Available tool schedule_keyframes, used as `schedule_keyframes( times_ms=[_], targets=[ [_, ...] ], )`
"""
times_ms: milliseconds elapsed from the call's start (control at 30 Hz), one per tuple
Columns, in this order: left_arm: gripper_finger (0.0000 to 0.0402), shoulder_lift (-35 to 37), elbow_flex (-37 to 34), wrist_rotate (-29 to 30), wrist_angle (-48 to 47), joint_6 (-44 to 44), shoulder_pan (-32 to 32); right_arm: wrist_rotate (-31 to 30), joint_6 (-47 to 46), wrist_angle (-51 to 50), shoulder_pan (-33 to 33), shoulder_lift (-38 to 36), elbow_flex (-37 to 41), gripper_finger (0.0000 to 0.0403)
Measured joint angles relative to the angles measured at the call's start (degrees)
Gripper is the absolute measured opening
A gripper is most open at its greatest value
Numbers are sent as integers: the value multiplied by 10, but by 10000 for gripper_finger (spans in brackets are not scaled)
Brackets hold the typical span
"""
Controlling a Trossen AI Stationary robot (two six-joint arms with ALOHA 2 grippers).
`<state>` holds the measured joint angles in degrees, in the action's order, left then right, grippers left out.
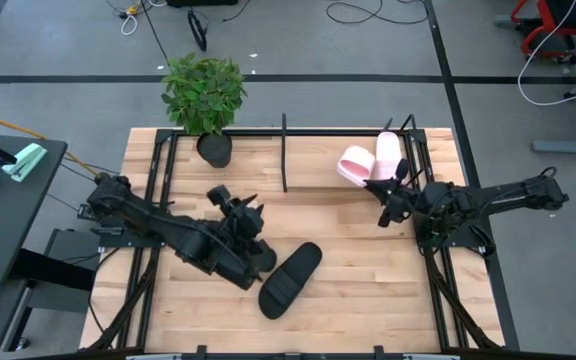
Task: Pick and place slides into the shelf
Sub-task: Put the pink slide on the shelf
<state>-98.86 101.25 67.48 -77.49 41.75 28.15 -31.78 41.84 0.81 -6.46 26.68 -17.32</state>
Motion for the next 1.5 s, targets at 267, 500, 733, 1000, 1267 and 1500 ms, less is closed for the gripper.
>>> schedule_keyframes(
  times_ms=[267,500,733,1000,1267,1500],
  targets=[
    [128,-1,-84,23,76,88,28,52,-12,1,76,0,0,22],
    [129,-1,-145,40,88,176,46,120,-13,23,153,0,10,22],
    [122,-1,-187,41,90,238,46,182,-18,85,234,0,57,22],
    [118,-1,-212,41,100,271,46,224,-10,89,282,0,64,22],
    [112,-1,-212,34,106,280,46,278,-50,57,316,2,64,22],
    [113,-1,-212,34,111,282,45,285,-105,27,320,3,63,22]
  ],
)
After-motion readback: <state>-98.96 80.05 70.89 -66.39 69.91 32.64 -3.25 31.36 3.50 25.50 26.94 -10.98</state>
